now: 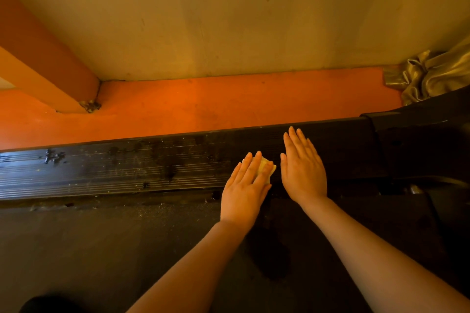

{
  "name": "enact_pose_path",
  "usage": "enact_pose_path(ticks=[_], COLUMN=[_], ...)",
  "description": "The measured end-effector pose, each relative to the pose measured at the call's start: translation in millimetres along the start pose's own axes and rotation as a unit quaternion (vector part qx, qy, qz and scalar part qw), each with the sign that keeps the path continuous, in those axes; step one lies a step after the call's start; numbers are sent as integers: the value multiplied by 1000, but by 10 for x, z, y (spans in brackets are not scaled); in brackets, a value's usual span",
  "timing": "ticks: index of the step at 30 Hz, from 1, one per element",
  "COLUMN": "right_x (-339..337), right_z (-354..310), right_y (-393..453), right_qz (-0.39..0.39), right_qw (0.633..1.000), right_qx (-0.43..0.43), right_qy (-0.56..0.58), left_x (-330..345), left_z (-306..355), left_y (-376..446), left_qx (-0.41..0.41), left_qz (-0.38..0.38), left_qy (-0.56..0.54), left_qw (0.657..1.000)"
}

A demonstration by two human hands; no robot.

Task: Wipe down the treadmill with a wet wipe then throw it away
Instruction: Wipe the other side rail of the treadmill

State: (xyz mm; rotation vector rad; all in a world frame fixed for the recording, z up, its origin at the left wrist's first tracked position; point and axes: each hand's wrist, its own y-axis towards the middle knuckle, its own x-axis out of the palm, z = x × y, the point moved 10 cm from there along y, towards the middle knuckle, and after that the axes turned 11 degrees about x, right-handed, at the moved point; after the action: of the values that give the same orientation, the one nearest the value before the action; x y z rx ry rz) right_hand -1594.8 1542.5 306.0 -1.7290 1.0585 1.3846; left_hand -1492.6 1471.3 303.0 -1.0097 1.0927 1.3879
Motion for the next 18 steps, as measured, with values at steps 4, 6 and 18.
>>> enact_pose_path(ticks=[4,6,18], right_x=[-4,-10,38], right_z=[-2,1,-185], right_y=[-4,0,30], right_qz=[-3,-3,-36], right_qw=[1000,1000,999], right_qx=[0,1,1], right_qy=[1,0,-16], left_x=[-13,-10,-6], left_z=[-11,-27,-387], left_y=[1,-25,-216], left_qx=[18,22,-9], left_qz=[4,2,-26], left_qy=[10,14,0], left_qw=[1000,1000,1000])
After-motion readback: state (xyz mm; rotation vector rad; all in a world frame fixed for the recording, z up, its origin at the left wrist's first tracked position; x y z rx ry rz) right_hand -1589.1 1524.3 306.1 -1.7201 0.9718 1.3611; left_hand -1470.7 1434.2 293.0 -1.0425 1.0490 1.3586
